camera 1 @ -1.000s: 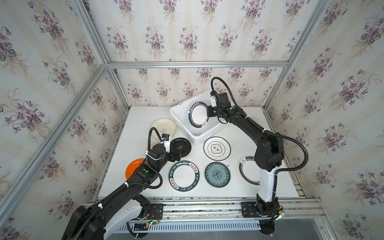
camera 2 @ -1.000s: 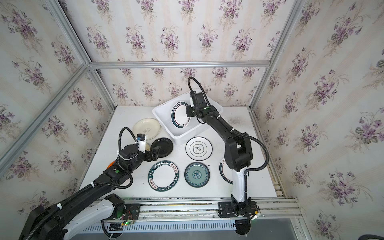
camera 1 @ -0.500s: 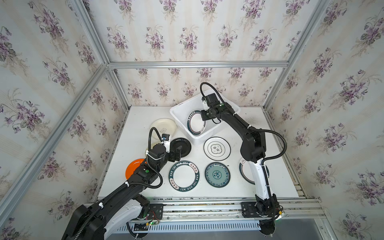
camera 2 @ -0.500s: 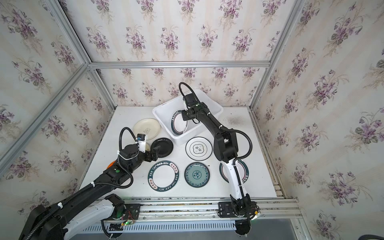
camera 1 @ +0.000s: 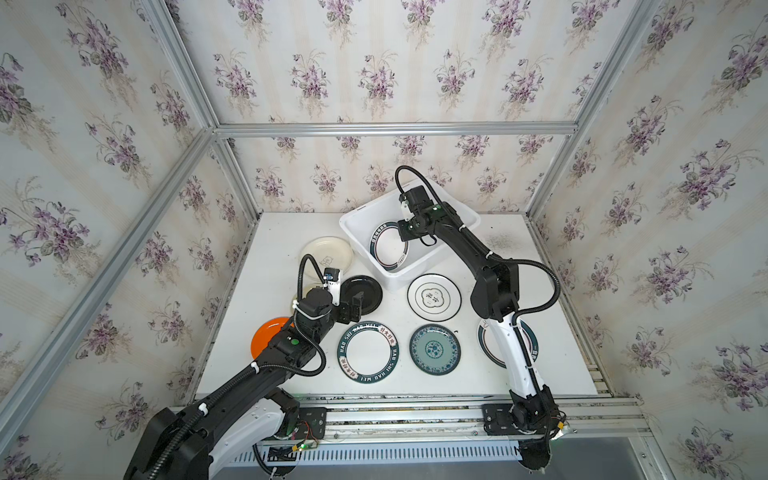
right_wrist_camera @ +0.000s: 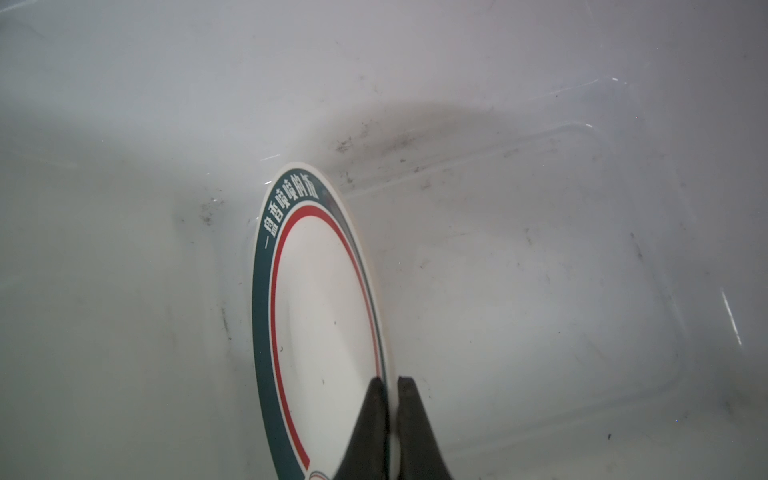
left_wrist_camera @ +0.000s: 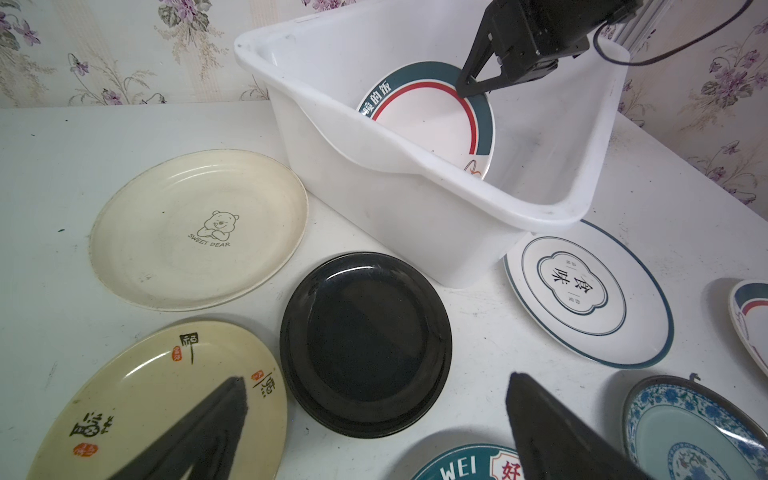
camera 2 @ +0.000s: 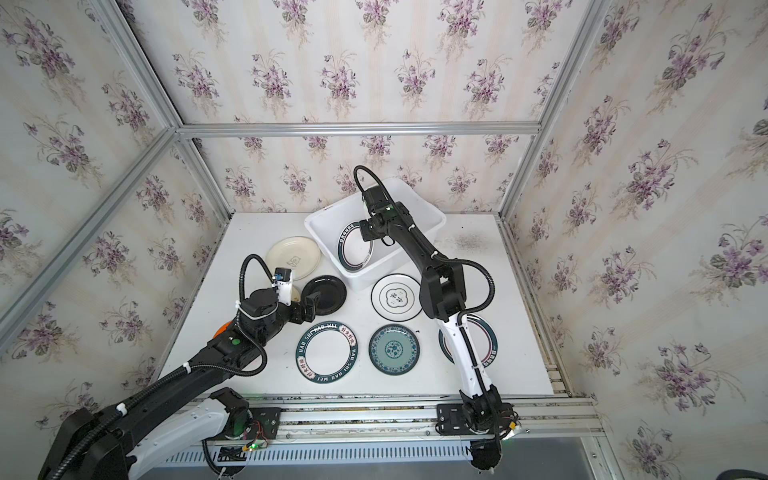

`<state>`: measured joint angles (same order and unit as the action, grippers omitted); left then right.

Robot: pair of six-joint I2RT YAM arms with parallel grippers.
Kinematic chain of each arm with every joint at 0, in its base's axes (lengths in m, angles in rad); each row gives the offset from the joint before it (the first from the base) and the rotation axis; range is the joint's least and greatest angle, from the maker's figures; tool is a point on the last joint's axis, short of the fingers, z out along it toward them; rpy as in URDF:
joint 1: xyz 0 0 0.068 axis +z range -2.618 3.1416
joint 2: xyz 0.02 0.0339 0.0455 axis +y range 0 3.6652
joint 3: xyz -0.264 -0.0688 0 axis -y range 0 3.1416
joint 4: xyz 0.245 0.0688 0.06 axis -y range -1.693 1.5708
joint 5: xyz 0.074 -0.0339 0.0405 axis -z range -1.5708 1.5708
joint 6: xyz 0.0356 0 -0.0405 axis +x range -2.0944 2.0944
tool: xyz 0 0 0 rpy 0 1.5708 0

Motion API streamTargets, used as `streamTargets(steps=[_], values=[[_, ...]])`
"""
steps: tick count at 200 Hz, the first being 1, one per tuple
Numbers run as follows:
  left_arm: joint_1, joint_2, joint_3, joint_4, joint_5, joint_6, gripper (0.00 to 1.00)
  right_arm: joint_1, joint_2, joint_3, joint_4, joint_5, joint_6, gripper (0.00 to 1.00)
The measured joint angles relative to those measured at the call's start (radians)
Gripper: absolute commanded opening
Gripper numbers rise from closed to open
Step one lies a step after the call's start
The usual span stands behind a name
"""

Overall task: Place the plates into the plastic bin on the countertop
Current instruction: 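Lower the plate into the white bin and open the right gripper, then withdraw the right gripper from the bin toward the nearer plates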

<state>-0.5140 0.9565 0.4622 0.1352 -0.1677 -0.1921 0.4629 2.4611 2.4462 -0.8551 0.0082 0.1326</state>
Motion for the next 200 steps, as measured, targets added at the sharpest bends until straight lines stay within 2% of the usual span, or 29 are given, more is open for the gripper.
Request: streamTargets(steps=[28,68,139,186,200], values=[[0.0,-0.001,0.0,-0.002,0.0,0.0,0.99,0.0,0.002,0.0,-0.002,0.004,0.002,0.07],[0.0,-0.007,0.0,-0.01,0.0,0.0,0.99,0.0,0.003,0.001,-0.002,0.003,0.006,0.04],[0.0,-0.027,0.0,-0.023,-0.003,0.0,0.99,-0.002,0.026,0.002,-0.026,0.041,0.014,0.2],[0.0,-0.031,0.0,-0.032,-0.003,0.0,0.99,0.002,0.035,0.002,-0.039,0.029,0.008,0.23],[0.0,-0.031,0.0,-0.035,-0.003,0.0,0.99,0.002,0.038,0.002,-0.039,0.028,0.008,0.29]])
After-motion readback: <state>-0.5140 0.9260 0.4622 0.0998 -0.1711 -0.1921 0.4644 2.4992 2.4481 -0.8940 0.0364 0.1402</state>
